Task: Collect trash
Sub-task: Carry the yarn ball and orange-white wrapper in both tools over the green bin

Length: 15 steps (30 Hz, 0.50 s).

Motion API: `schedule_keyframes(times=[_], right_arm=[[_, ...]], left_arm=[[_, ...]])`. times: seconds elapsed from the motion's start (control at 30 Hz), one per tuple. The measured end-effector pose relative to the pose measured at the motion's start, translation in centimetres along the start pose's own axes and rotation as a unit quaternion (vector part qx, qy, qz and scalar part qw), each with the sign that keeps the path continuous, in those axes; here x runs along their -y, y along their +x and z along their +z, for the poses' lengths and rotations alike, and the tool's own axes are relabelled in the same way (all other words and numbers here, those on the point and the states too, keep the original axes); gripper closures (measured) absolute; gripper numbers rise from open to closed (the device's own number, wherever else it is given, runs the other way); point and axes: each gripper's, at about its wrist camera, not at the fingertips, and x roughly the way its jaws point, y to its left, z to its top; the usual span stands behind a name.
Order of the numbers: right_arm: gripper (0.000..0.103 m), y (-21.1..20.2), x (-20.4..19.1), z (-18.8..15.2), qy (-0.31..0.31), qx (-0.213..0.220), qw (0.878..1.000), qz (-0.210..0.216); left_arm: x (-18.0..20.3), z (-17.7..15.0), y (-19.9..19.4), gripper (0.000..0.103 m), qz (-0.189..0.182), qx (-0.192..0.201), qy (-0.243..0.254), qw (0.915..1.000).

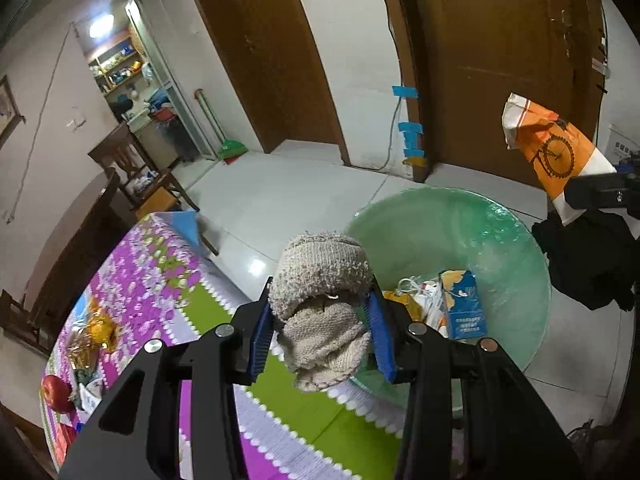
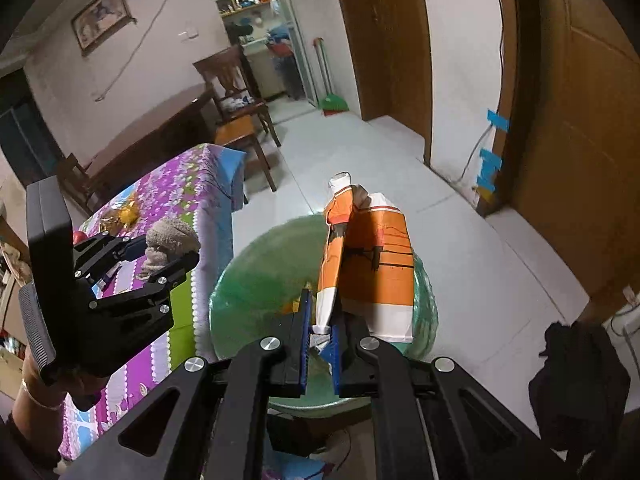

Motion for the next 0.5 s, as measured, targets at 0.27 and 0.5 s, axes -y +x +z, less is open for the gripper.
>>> schedule_keyframes(times=[0.27,0.5], right_arm=[[0.094,2.0,0.3,0.4,0.014,-0.048,0.999,0.002],[0.093,4.3,0.1,0.3,0.032,-0.085,0.996,0.017]], left_arm=[[1.8,0.6,1.9,0.062,-0.025,-0.016,0.033,0.999],[2.6,0.6,3.3,0.062,-0.045,-0.031,0.048,0.9974]])
